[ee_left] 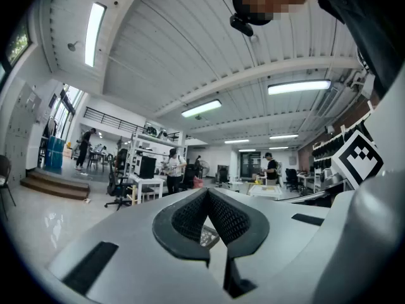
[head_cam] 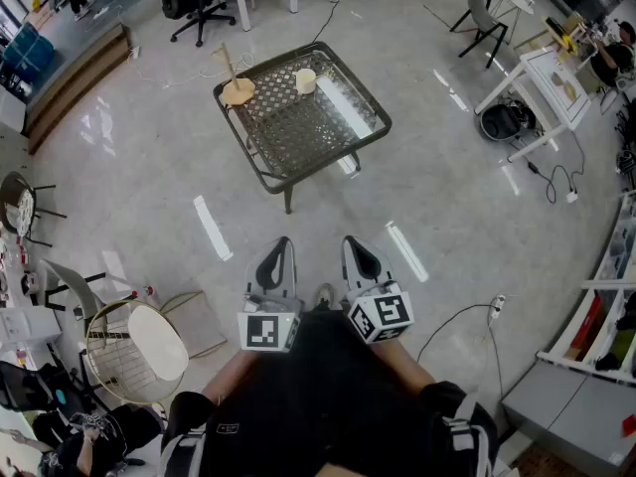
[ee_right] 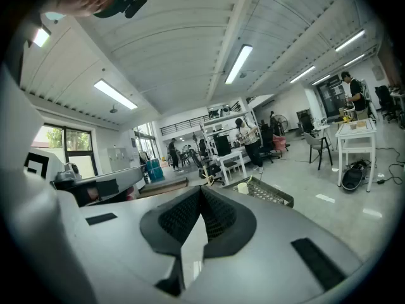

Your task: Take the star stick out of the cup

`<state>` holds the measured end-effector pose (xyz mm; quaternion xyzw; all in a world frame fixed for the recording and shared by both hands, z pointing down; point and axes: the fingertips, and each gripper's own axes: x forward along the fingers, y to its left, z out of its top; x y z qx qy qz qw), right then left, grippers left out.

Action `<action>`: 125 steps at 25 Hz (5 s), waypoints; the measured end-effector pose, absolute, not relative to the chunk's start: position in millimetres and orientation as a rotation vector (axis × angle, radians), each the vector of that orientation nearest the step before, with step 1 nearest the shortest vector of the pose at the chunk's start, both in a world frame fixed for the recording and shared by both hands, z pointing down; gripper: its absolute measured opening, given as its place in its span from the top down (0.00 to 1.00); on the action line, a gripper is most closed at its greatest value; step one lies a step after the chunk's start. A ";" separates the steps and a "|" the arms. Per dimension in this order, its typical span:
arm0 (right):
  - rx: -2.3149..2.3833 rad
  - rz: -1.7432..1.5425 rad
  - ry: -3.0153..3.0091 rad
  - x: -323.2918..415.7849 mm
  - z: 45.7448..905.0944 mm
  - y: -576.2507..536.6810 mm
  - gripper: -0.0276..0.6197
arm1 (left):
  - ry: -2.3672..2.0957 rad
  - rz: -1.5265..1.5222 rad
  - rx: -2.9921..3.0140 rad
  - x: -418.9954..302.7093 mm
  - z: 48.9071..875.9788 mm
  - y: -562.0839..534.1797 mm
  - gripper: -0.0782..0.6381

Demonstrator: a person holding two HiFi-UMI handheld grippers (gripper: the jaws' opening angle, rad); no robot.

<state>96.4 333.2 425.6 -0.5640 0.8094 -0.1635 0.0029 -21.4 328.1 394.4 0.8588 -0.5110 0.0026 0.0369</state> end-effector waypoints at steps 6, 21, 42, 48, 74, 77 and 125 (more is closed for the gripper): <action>-1.746 -0.526 2.553 102.8 428.4 333.5 0.94 | -1.585 -0.031 2.631 -8.9 385.3 327.1 0.87; -1.644 -0.550 2.592 117.8 437.2 317.0 0.94 | -1.649 0.034 2.590 2.7 397.5 329.4 0.87; -1.785 -0.497 2.559 89.5 441.8 98.2 0.94 | -1.508 -0.089 2.656 -17.0 390.2 99.6 0.87; -1.813 -0.579 2.510 60.2 457.5 36.8 0.94 | -1.419 -0.085 2.683 -43.5 400.6 43.1 0.87; -1.802 -0.974 2.394 91.0 591.5 -246.9 0.94 | -1.503 -0.049 2.540 -17.7 421.1 -210.0 0.87; -1.823 -1.025 2.350 98.0 618.1 -272.2 0.94 | -1.499 -0.034 2.530 -10.6 426.8 -227.9 0.87; -2.033 -1.449 1.593 157.1 808.7 -405.8 0.92 | -1.537 0.068 2.424 -16.4 461.1 -278.3 0.87</action>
